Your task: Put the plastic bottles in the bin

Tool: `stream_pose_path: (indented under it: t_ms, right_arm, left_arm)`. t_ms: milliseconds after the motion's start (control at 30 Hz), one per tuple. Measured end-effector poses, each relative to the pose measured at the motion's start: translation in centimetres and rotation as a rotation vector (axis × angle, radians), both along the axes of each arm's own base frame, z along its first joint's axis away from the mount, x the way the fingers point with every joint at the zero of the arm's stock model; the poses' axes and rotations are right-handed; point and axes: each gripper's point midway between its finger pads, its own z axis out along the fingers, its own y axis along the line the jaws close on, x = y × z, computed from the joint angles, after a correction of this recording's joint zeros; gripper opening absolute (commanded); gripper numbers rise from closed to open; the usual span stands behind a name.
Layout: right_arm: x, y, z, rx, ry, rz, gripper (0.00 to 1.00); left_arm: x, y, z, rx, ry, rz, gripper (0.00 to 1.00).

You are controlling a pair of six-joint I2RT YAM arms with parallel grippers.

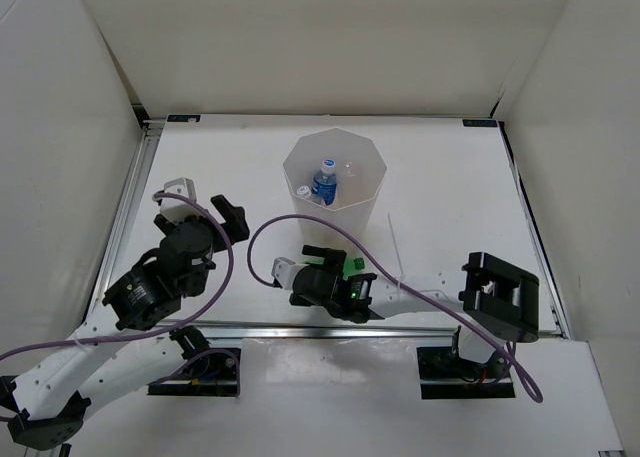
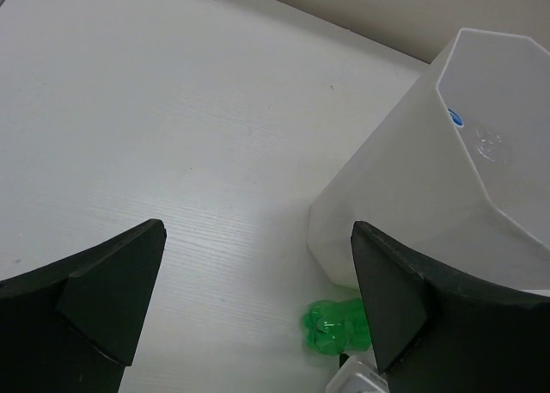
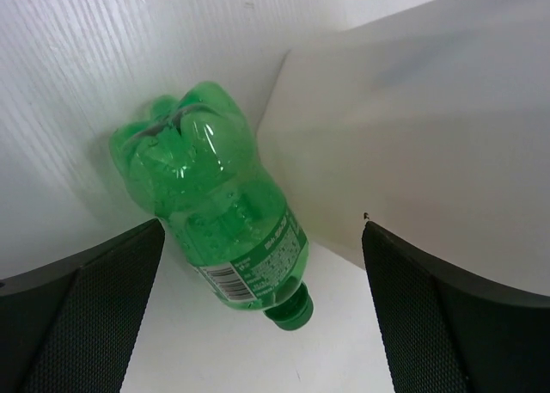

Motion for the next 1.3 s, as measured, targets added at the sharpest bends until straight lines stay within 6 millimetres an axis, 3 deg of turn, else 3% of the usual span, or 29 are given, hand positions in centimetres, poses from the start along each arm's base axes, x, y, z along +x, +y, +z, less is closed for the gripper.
stream_pose_path:
  t_ms: [267, 600, 700, 933, 1100, 1200, 1300]
  right_arm:
    - [0.3, 0.9, -0.2, 0.037, 0.116, 0.026, 0.98]
    - [-0.1, 0.3, -4.1, -0.015, 0.241, 0.021, 0.96]
    - [-0.3, 0.6, -4.2, 0.005, 0.269, 0.023, 0.92]
    - [-1.8, 0.8, -4.8, 0.018, 0.381, 0.004, 0.69]
    - [-2.9, 1.4, -4.7, 0.005, 0.470, -0.035, 0.34]
    - [-4.1, 1.8, -4.1, -0.013, 0.487, -0.039, 0.25]
    - [-6.1, 2.5, -2.7, -0.014, 0.506, -0.032, 0.25]
  left_arm:
    - [-0.2, 0.3, -0.5, 0.014, 0.019, 0.006, 1.00]
    - [-0.7, 1.2, -0.4, 0.008, 0.016, 0.023, 1.00]
    - [-0.8, 1.4, -0.6, 0.015, 0.021, 0.030, 1.00]
    - [-1.0, 1.7, -0.5, 0.008, 0.020, 0.038, 1.00]
    - [-1.1, 2.1, -0.4, 0.001, 0.013, 0.055, 1.00]
    - [-1.2, 2.4, -0.3, -0.002, 0.011, 0.064, 1.00]
    - [-1.4, 3.0, -0.2, -0.008, 0.006, 0.084, 1.00]
